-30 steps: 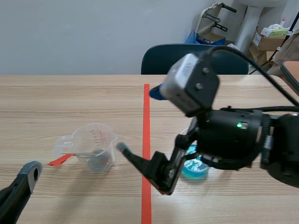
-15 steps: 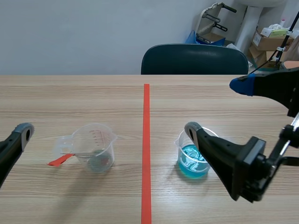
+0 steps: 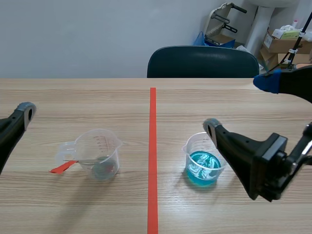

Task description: Do the redox reaction experiment

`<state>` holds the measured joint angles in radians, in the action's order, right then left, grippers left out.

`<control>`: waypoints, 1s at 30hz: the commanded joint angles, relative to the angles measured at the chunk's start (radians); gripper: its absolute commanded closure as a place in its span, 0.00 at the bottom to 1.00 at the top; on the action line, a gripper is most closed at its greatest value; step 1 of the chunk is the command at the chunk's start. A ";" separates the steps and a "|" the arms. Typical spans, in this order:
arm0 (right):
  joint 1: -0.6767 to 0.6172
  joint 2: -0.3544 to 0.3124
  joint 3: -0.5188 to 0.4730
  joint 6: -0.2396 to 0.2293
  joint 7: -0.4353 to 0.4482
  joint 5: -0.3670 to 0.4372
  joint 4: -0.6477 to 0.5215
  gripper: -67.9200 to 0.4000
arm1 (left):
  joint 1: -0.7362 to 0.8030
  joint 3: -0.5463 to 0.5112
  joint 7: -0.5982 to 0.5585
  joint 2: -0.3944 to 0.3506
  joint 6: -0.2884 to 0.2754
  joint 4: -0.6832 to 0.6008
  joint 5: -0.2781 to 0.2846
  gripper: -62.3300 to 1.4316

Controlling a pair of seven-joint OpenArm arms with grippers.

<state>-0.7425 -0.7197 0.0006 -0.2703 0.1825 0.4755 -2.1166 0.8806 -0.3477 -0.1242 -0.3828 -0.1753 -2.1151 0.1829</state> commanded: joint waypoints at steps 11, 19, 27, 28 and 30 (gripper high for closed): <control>0.017 0.002 -0.002 0.022 0.014 0.003 -0.001 0.00 | -0.003 -0.002 -0.008 0.005 0.003 -0.013 -0.050 0.00; 0.017 0.002 -0.002 0.137 -0.003 0.003 -0.001 0.00 | -0.003 -0.002 -0.006 0.005 0.003 -0.013 -0.050 0.00; 0.017 0.003 -0.002 0.177 -0.004 0.004 -0.001 0.00 | -0.003 -0.002 -0.006 0.005 0.003 -0.013 -0.050 0.00; 0.017 0.003 -0.002 0.177 -0.004 0.004 -0.001 0.00 | -0.003 -0.002 -0.005 0.005 0.003 -0.013 -0.050 0.00; 0.017 0.003 -0.002 0.177 -0.003 0.004 -0.001 0.00 | -0.003 -0.002 -0.005 0.005 0.003 -0.013 -0.050 0.00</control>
<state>-0.7403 -0.7200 0.0013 -0.0933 0.1631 0.4755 -2.1159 0.8806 -0.3477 -0.1226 -0.3824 -0.1768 -2.1151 0.1299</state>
